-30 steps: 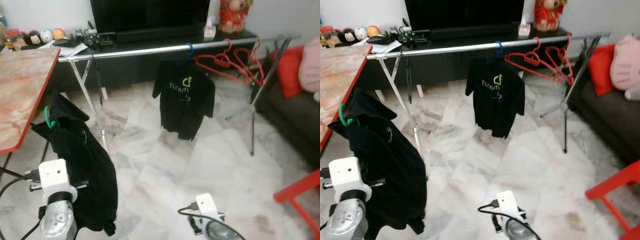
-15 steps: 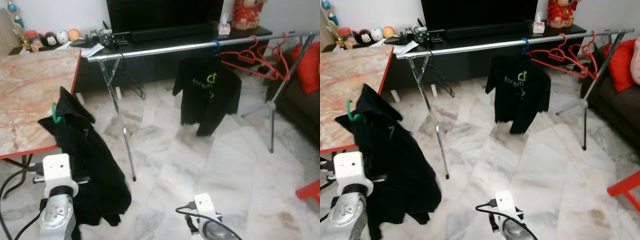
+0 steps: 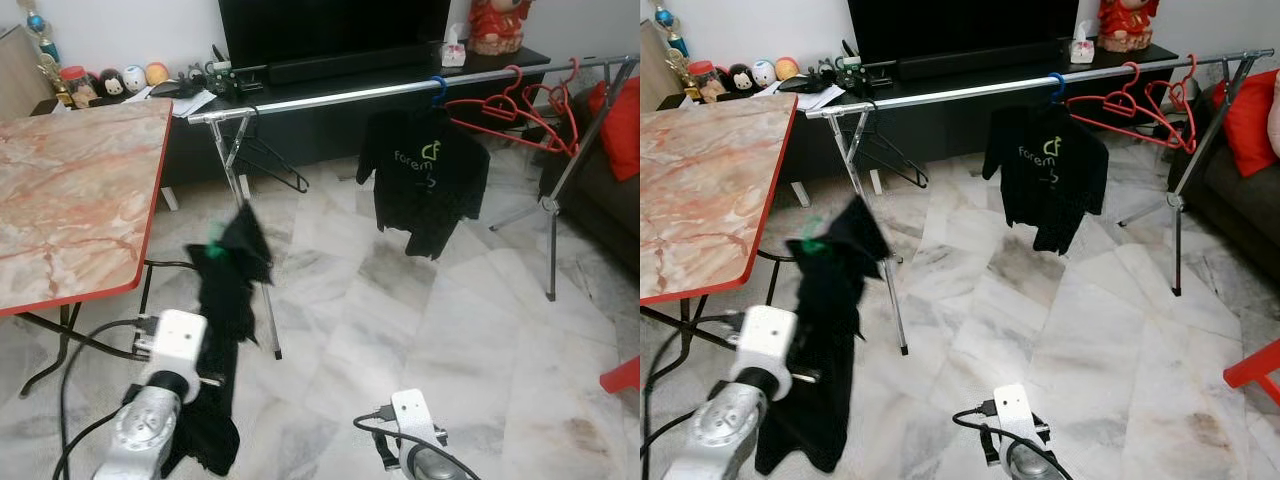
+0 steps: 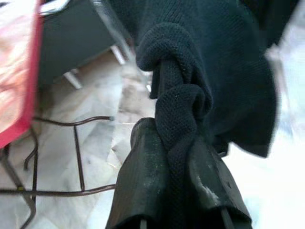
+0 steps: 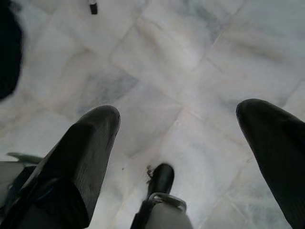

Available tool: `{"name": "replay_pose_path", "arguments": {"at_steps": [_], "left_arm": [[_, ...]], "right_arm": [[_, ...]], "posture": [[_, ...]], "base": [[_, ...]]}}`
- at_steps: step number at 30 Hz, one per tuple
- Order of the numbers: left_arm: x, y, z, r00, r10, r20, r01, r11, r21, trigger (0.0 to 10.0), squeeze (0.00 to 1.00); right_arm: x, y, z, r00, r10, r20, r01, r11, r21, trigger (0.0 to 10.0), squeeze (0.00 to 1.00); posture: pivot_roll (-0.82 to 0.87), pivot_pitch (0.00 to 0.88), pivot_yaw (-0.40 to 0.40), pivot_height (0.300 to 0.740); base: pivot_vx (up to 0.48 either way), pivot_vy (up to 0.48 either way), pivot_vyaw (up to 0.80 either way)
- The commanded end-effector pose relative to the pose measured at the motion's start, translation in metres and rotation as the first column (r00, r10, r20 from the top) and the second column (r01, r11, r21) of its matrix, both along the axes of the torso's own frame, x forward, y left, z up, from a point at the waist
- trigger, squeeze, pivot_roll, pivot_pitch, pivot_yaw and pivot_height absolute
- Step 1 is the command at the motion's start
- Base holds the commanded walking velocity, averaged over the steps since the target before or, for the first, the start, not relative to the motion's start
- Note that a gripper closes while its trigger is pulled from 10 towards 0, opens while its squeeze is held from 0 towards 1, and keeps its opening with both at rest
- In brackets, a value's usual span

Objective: Hang hanger

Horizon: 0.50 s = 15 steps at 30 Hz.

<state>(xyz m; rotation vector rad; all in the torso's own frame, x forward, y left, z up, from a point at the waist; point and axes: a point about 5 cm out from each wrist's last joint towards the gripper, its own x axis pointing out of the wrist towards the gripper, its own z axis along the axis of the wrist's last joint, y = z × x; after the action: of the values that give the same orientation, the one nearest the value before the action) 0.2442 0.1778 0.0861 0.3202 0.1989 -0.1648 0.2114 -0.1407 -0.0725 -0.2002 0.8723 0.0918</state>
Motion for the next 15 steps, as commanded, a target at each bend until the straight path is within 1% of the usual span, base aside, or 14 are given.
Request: {"name": "replay_pose_path", "arguments": {"at_steps": [1, 3, 4, 5, 6, 7, 9, 11, 12, 13, 14, 15], "left_arm": [[0.006, -0.006, 0.008, 0.999, -0.042, 0.024, 0.042, 0.999, 0.02, 10.0, 0.0], [0.007, -0.014, 0.007, 0.997, -0.082, 0.012, 0.082, 0.997, 0.017, 10.0, 0.0], [0.008, -0.016, 0.007, 0.995, -0.095, 0.01, 0.094, 0.995, 0.023, 10.0, 0.0], [0.01, -0.018, 0.007, 0.994, -0.111, 0.009, 0.11, 0.993, 0.031, 10.0, 0.0], [0.011, -0.019, 0.008, 0.993, -0.121, 0.009, 0.12, 0.992, 0.034, 10.0, 0.0], [0.012, -0.02, 0.008, 0.992, -0.126, 0.01, 0.126, 0.991, 0.035, 10.0, 0.0], [0.013, -0.02, 0.008, 0.991, -0.137, 0.005, 0.137, 0.99, 0.039, 10.0, 0.0], [0.012, -0.023, 0.006, 0.988, -0.154, -0.006, 0.154, 0.987, 0.04, 10.0, 0.0], [0.012, -0.024, 0.005, 0.987, -0.161, -0.01, 0.162, 0.986, 0.04, 10.0, 0.0], [0.011, -0.028, 0.003, 0.983, -0.181, -0.017, 0.182, 0.983, 0.037, 10.0, 0.0], [0.011, -0.029, 0.002, 0.983, -0.185, -0.018, 0.186, 0.982, 0.036, 10.0, 0.0], [0.01, -0.031, 0.001, 0.981, -0.193, -0.022, 0.194, 0.98, 0.038, 10.0, 0.0]], "right_arm": [[0.0, 0.001, 0.001, 0.999, -0.002, 0.033, 0.003, 1.0, -0.007, 10.0, 0.0], [0.0, 0.0, 0.001, 0.998, 0.024, 0.057, -0.021, 0.999, -0.045, 10.0, 0.0], [0.012, -0.014, 0.01, 0.992, 0.047, 0.114, -0.036, 0.995, -0.091, 10.0, 0.0], [0.032, -0.035, 0.025, 0.98, 0.071, 0.184, -0.046, 0.99, -0.136, 10.0, 0.0], [0.047, -0.051, 0.041, 0.964, 0.088, 0.249, -0.053, 0.988, -0.144, 10.0, 0.0], [0.057, -0.06, 0.051, 0.952, 0.099, 0.289, -0.059, 0.988, -0.145, 10.0, 0.0], [0.068, -0.066, 0.067, 0.917, 0.127, 0.377, -0.08, 0.987, -0.137, 10.0, 0.0], [0.075, -0.069, 0.079, 0.884, 0.143, 0.445, -0.092, 0.987, -0.133, 10.0, 0.0], [0.076, -0.07, 0.082, 0.874, 0.147, 0.464, -0.096, 0.987, -0.132, 10.0, 0.0], [0.081, -0.068, 0.092, 0.84, 0.176, 0.514, -0.127, 0.984, -0.128, 10.0, 0.0], [0.081, -0.068, 0.094, 0.832, 0.183, 0.524, -0.135, 0.983, -0.128, 10.0, 0.0], [0.083, -0.065, 0.098, 0.813, 0.2, 0.547, -0.16, 0.98, -0.12, 10.0, 0.0]], "posture": [[-0.07, 0.0, 0.115, 0.74], [-0.07, 0.0, 0.117, 0.74], [-0.08, 0.0, 0.115, 0.74], [-0.08, 0.0, 0.115, 0.74], [-0.09, 0.0, 0.113, 0.74], [-0.09, 0.0, 0.113, 0.74], [-0.11, 0.0, 0.108, 0.74], [-0.11, 0.0, 0.1, 0.74], [-0.11, 0.0, 0.097, 0.74], [-0.12, 0.0, 0.09, 0.74], [-0.12, 0.0, 0.09, 0.74], [-0.12, 0.0, 0.085, 0.74]], "base": [[0.0, 0.0, 0.0], [0.0, 0.0, 0.0], [0.0, 0.0, 0.0], [0.0, 0.0, 0.0], [0.0, 0.0, 0.0], [0.0, 0.0, 0.0], [0.0, 0.0, 0.0], [0.0, 0.0, 0.0], [0.0, 0.0, 0.0], [0.0, 0.0, 0.0], [0.0, 0.0, 0.0], [0.0, 0.0, 0.0]]}}
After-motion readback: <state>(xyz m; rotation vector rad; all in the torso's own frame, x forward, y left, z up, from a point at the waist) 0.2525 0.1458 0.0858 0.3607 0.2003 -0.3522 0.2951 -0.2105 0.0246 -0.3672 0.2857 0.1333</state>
